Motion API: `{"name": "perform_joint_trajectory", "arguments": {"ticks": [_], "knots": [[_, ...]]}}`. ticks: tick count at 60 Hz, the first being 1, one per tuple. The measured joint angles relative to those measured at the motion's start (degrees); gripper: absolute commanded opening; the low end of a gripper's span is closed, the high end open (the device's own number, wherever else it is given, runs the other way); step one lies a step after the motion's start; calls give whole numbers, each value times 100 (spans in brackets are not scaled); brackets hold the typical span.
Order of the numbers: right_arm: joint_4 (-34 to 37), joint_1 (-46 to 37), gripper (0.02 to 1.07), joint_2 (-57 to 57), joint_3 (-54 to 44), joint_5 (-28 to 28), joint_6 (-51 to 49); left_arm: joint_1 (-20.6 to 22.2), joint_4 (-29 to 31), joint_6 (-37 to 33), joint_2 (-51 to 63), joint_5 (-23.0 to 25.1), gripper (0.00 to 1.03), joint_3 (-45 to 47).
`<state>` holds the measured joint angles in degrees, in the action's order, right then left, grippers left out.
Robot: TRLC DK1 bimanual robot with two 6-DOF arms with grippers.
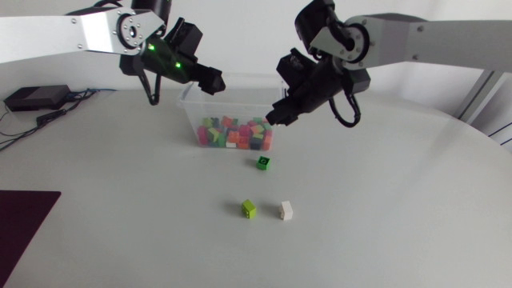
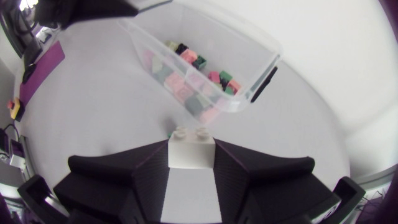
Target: Place the duplo bricks in the container
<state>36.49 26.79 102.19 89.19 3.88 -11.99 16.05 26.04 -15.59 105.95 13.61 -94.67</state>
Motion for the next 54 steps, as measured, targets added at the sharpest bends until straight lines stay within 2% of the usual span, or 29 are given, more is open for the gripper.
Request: {"name": "perform_joint_trajectory", "arguments": {"ticks": [9,17,28,43,54], "knots": [[-205,-33,33,35,498,63,24,-166,94,-745,-951,398,88,1003],[-400,-33,33,284,870,68,28,-256,487,-1438,-1502,682,88,1696],[-643,-33,33,688,962,94,46,-127,802,-2188,-1646,719,88,2487],[-1174,-103,33,868,981,199,48,164,933,-2564,-1646,723,88,2857],[-1722,-129,33,1062,1021,251,48,173,999,-2660,-1646,721,88,2918]]}}
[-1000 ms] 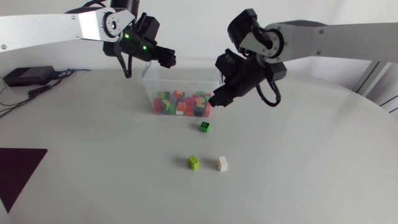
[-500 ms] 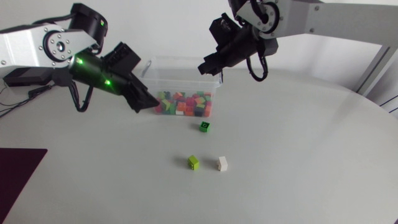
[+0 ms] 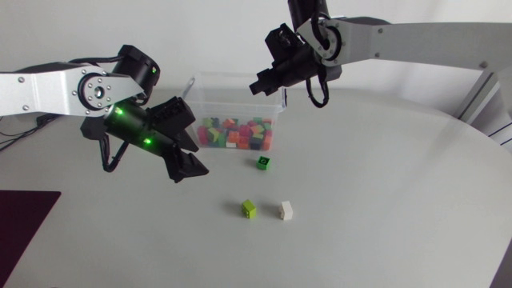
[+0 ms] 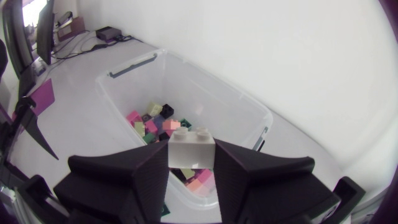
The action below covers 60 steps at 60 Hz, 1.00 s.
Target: Place the duplo bricks in the container
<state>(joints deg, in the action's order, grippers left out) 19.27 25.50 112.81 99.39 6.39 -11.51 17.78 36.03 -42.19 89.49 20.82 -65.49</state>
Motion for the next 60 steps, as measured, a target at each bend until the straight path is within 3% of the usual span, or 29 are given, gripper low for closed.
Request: {"name": "perform_joint_trajectory", "arguments": {"ticks": [18,20,24,26,37,54,60], "knots": [[-612,133,36,409,146,-72,-4,116,76,-142,0,-2,88,323],[-627,160,48,483,225,-155,-4,146,79,-142,0,-2,88,332],[-616,208,91,627,437,-293,-4,214,79,-142,0,-9,88,343],[-586,216,104,680,516,-337,-4,278,79,-140,0,-13,88,354],[-356,129,103,494,431,-356,-2,719,81,-131,92,-282,88,358],[-116,-413,103,-1075,-632,-31,-2,1285,57,-105,479,-638,88,341],[-103,-566,103,-1613,-1106,-13,-2,1445,50,251,887,-817,87,101]]}}
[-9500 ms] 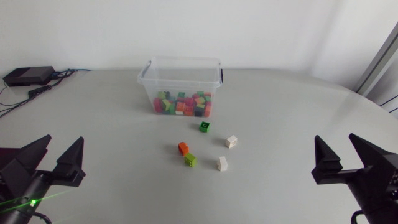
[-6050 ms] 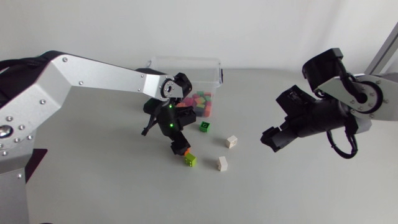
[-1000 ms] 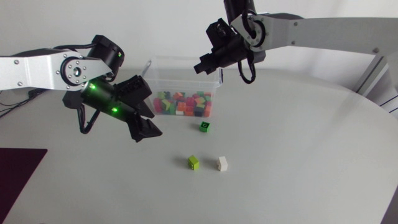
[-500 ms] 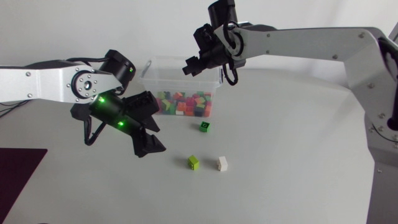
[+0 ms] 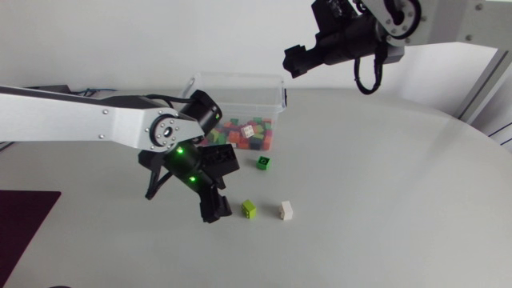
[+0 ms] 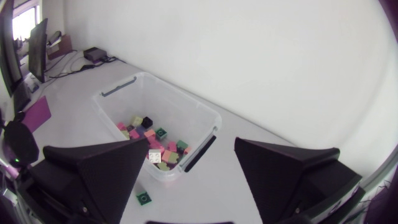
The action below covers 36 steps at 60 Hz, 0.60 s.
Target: Place the duplo bricks in the container
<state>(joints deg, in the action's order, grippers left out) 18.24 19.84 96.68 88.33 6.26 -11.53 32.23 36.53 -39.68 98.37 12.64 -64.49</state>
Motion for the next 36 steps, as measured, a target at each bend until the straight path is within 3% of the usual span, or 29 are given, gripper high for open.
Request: {"name": "perform_joint_trajectory", "arguments": {"ticks": [13,36], "knots": [[-4,-46,103,-538,-1003,0,24,186,391,1008,713,-319,87,-852],[-24,-205,103,-1097,-1958,-28,85,619,651,2048,1012,-697,86,-1178]]}}
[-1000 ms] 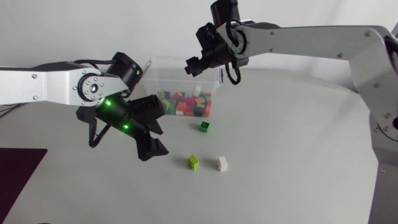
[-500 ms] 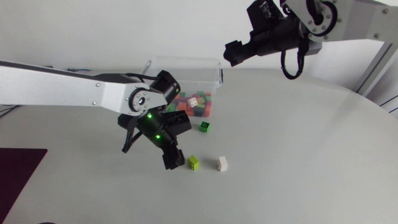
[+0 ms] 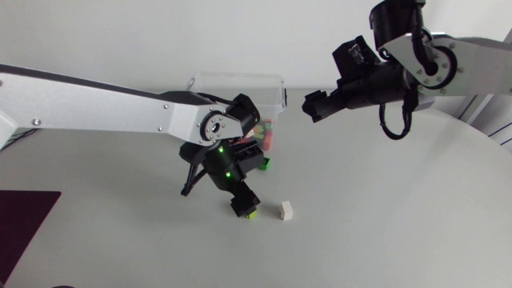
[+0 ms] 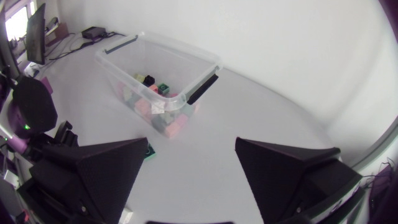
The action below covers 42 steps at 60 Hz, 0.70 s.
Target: Place the duplo bricks in the container
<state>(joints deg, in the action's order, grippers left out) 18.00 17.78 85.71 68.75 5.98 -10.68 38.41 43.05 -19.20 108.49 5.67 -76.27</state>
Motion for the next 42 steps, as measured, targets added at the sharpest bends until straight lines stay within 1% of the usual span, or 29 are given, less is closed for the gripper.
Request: {"name": "perform_joint_trajectory", "arguments": {"ticks": [4,12,23,27,31,35,42], "knots": [[-2,0,103,-164,-199,2,0,83,-2,122,129,-50,83,-35],[0,2,103,-369,-575,0,0,186,-4,278,376,-177,82,-61],[2,166,103,-579,-955,-81,-2,190,-122,424,599,-267,82,-63],[11,297,102,-682,-1080,-170,-2,188,-146,428,632,-278,74,-72],[39,420,102,-752,-1163,-223,0,190,-157,448,643,-278,71,-85],[153,551,102,-789,-1215,-319,0,190,-184,468,654,-278,66,-107],[337,752,101,-813,-1342,-474,0,190,-236,529,684,-280,51,-138]]}}
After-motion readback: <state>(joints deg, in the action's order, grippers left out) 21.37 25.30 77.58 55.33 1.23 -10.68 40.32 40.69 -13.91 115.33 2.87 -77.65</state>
